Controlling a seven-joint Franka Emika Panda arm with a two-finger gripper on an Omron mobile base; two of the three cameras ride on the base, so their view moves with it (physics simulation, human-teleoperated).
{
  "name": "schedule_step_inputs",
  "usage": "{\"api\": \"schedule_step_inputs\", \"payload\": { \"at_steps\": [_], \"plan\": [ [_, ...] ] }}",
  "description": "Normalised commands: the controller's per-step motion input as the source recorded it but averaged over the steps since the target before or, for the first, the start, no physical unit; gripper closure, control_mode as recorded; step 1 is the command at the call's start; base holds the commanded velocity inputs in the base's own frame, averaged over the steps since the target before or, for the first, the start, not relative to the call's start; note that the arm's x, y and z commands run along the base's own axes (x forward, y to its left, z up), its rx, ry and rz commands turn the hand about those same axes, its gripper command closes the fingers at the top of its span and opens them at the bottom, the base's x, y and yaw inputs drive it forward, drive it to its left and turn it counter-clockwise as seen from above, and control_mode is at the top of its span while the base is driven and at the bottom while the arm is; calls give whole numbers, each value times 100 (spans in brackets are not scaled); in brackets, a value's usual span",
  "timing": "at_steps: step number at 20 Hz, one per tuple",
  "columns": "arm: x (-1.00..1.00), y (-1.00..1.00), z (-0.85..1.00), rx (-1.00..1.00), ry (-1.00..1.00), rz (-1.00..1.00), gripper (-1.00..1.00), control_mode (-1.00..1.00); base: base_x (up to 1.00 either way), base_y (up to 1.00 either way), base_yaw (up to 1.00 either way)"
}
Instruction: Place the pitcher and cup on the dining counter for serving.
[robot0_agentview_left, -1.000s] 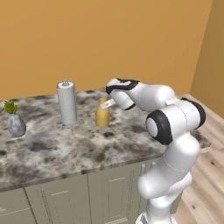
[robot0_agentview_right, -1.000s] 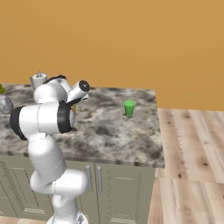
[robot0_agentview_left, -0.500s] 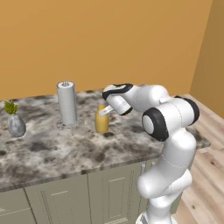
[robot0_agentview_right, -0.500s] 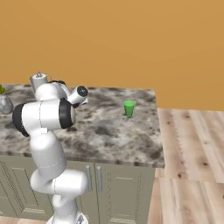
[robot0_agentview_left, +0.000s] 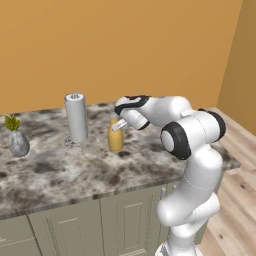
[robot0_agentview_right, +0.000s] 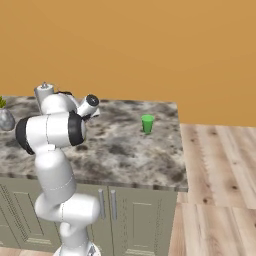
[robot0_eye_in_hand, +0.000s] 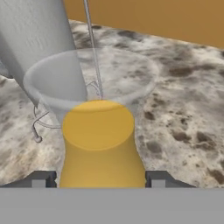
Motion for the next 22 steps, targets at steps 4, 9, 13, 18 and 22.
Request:
{"api": "schedule_step_inputs", "payload": {
  "at_steps": [4, 9, 13, 18, 22],
  "plan": [
    [0, 1, 0, 0, 0, 0, -100, -100, 0, 0, 0],
    [-13, 0, 4, 0, -1, 0, -100, -100, 0, 0, 0],
    [-44, 0, 33, 0, -6, 0, -100, -100, 0, 0, 0],
    [-56, 0, 53, 0, -7, -2, -100, -100, 0, 0, 0],
    [-76, -1, 65, 0, -2, -6, -100, -100, 0, 0, 0]
  ]
}}
